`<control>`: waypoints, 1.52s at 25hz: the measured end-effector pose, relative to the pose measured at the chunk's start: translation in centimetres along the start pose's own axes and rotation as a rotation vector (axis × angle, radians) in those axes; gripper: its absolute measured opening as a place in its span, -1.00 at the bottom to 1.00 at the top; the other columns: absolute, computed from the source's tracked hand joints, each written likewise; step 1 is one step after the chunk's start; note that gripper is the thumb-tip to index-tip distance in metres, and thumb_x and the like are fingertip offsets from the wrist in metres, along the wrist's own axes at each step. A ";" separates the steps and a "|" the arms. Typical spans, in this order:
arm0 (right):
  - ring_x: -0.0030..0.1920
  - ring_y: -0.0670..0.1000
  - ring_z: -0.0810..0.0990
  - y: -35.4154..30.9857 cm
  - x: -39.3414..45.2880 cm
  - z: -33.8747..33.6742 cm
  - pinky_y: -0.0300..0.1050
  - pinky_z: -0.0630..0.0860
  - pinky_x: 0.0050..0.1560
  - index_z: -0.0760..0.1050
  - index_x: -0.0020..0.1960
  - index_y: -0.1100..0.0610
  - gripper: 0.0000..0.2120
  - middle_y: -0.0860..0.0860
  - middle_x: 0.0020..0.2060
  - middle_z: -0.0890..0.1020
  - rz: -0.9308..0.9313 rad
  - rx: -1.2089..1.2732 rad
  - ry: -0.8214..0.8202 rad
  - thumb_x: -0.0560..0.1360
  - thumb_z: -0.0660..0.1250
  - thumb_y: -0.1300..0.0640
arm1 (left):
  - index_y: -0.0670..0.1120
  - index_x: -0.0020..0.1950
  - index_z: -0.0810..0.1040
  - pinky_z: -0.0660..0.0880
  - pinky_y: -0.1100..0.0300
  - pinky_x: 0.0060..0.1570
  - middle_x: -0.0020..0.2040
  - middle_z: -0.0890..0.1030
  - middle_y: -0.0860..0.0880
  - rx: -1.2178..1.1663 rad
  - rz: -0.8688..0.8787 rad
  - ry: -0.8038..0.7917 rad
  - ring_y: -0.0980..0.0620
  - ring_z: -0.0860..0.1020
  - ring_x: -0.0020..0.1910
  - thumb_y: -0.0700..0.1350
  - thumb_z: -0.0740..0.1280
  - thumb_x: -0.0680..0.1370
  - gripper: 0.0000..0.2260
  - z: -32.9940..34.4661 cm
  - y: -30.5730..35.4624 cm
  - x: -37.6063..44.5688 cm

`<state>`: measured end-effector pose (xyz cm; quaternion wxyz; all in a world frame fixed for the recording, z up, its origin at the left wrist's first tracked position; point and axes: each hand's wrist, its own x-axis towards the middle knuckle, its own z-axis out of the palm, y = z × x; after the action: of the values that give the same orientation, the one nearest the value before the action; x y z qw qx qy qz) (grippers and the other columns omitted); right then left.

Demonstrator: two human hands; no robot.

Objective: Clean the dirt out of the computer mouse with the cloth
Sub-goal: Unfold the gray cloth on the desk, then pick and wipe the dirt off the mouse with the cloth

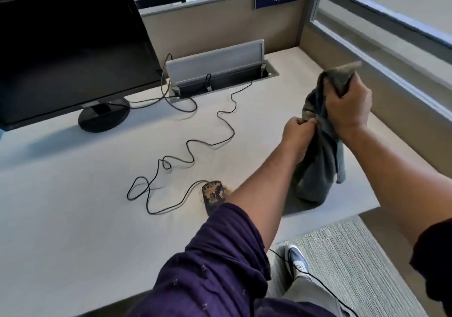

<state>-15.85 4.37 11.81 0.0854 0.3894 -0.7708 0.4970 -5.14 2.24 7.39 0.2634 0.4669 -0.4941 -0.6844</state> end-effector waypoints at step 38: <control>0.01 0.10 0.59 1.4 -17.1 8.0 0.06 0.55 -0.05 0.51 0.26 -0.14 -0.73 -0.15 0.20 0.48 -0.434 -0.254 -1.107 0.58 0.26 -0.07 | -0.04 0.67 0.25 0.18 0.02 0.54 0.55 0.39 0.03 1.134 0.334 0.199 -0.01 0.28 0.55 0.49 0.55 0.21 0.18 -27.2 -14.4 -12.4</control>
<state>-3.11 6.83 -2.00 -0.1830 0.7250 -0.6570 0.0960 26.04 6.13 -3.24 0.1218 0.5125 -0.8220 -0.2163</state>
